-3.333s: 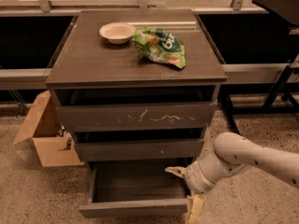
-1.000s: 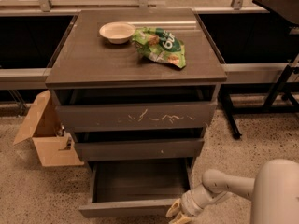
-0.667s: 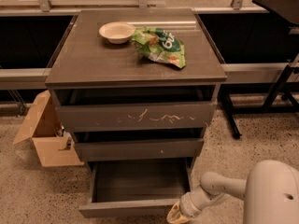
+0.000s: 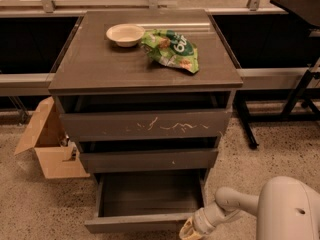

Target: Close bottom drawer

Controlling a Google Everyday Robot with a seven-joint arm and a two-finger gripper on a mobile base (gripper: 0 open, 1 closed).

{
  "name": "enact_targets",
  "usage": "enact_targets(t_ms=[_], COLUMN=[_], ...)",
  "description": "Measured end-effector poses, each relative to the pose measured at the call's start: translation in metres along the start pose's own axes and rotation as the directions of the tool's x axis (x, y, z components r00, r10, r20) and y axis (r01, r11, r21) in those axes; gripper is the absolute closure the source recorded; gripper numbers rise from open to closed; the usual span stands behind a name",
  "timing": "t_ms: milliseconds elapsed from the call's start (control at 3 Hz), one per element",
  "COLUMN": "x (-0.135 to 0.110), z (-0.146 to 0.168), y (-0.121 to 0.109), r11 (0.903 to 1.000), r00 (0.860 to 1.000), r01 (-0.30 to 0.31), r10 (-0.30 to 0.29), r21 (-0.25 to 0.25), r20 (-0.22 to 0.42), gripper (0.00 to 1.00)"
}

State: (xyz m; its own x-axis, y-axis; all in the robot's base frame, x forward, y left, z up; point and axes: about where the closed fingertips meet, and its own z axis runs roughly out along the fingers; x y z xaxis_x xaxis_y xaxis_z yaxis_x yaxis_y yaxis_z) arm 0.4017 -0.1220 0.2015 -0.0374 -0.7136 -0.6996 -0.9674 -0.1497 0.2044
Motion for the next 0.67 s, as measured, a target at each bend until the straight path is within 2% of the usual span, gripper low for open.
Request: enact_targets(t_ms=[333,667], x=[0.005,0.017], z=[0.006,0.012], y=[-0.002,-0.016], r11=[0.9999,0.999], r00=[1.0,1.0], r01=[-0.012,-0.018], r10=[0.012,0.018], r21=[0.0,0.04], r20=[-0.008,-0.006], gripper=[1.0,0.81])
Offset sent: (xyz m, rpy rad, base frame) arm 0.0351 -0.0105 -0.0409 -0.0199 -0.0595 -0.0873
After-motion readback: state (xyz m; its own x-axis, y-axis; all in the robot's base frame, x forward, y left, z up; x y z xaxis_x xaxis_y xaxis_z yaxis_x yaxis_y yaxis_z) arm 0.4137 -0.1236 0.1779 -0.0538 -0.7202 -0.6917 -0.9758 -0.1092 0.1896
